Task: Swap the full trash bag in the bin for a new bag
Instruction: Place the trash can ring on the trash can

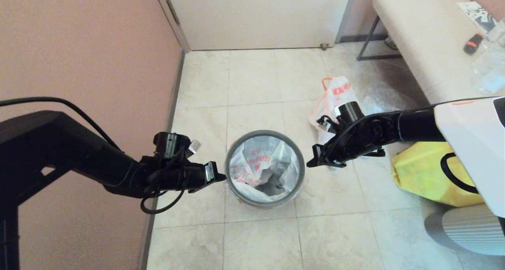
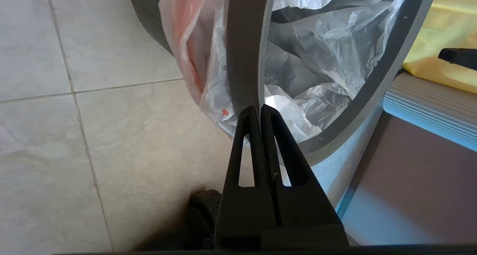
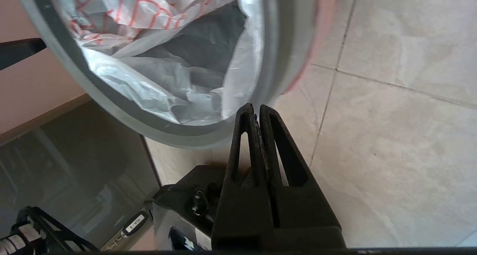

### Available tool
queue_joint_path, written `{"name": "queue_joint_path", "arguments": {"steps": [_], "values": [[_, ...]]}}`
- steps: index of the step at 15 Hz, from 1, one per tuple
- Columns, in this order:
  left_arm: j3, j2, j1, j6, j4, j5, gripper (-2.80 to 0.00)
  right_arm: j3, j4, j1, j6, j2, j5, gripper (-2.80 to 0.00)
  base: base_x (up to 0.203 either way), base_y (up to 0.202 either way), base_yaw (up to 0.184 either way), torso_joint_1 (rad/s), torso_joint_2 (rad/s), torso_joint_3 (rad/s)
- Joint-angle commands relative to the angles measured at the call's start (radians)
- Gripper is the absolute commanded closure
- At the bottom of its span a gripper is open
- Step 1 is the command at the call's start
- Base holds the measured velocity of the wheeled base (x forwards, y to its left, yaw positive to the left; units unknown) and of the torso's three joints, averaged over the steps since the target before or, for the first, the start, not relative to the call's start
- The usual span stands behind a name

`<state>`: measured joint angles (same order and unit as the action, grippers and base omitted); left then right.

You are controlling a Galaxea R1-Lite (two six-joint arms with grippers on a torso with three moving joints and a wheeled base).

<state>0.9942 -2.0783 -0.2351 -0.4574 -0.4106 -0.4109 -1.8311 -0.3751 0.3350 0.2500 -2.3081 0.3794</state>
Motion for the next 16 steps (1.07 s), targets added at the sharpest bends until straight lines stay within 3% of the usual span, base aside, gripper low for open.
{"name": "queue_joint_path", "arguments": {"steps": [1, 7, 12, 14, 16], "values": [[0.007, -0.019, -0.001, -0.003, -0.002, 0.009, 0.0, 0.001, -0.001, -0.007, 0.0, -0.017, 0.003, 0.0, 0.0, 0.0, 0.0, 0.0, 0.0, 0.0], [0.024, -0.049, -0.009, -0.003, -0.002, 0.06, 0.0, -0.002, 0.063, -0.007, 0.002, -0.059, 0.001, 0.0, 0.0, 0.0, 0.0, 0.0, 0.0, 0.0], [0.009, -0.022, 0.012, 0.001, -0.001, 0.055, 0.0, -0.001, 0.062, 0.002, 0.002, -0.037, 0.001, 0.0, 0.0, 0.0, 0.0, 0.0, 0.0, 0.0], [-0.018, 0.043, 0.033, -0.001, -0.002, 0.009, 0.0, -0.008, 0.062, 0.015, 0.002, -0.031, 0.001, 0.0, 0.0, 0.0, 0.0, 0.0, 0.0, 0.0], [-0.042, 0.098, 0.071, -0.003, -0.001, -0.122, 0.0, -0.008, 0.062, 0.026, 0.003, -0.022, 0.0, 0.0, 0.0, 0.0, 0.0, 0.0, 0.0, 0.0]]}}
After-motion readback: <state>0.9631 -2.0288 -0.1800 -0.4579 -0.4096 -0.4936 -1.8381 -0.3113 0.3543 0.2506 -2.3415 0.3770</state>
